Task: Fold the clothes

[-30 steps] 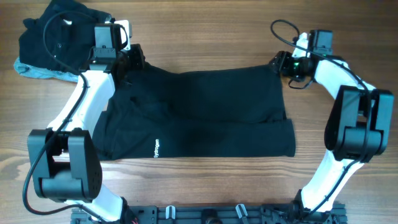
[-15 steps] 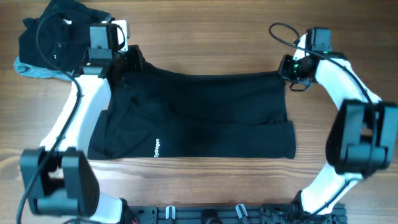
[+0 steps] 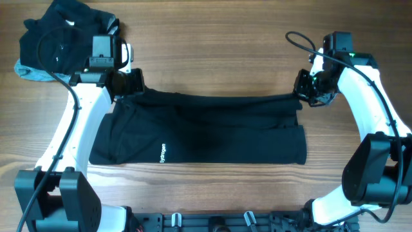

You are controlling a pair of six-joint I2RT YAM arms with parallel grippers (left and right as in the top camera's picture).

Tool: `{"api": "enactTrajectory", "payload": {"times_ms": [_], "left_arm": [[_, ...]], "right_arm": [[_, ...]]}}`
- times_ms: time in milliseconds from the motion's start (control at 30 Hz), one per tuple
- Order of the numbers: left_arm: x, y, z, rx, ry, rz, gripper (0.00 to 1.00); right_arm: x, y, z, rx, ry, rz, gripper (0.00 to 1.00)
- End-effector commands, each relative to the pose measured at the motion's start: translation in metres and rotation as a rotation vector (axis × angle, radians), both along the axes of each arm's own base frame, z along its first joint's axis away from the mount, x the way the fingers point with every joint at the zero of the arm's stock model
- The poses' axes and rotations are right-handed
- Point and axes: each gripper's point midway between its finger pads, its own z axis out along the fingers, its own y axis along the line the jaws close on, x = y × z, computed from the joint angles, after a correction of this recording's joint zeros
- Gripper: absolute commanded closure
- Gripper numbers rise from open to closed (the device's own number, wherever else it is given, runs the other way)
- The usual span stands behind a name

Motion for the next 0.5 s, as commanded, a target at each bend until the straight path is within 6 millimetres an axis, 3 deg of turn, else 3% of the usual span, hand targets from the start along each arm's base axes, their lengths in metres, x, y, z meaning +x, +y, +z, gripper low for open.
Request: {"api": "enactTrajectory", "payload": {"times_ms": [0, 200, 467], "left_arm": [[-0.005, 0.006, 0.000, 0.036, 0.016, 0.009, 0.96], [-0.024, 0.014, -0.007, 0.079, 0.095, 0.023, 0.96], [-0.067, 0.018, -0.016, 0.095, 0.271, 0.025, 0.96]], "right_arm": [[-0.006, 0.000, -0.001, 0.007, 0.025, -0.006, 0.94], [-0.014, -0.001, -0.002, -0.002, 0.058, -0.004, 0.95], [-0.037, -0.016, -0.005, -0.095, 0.153, 0.014, 0.96]]}}
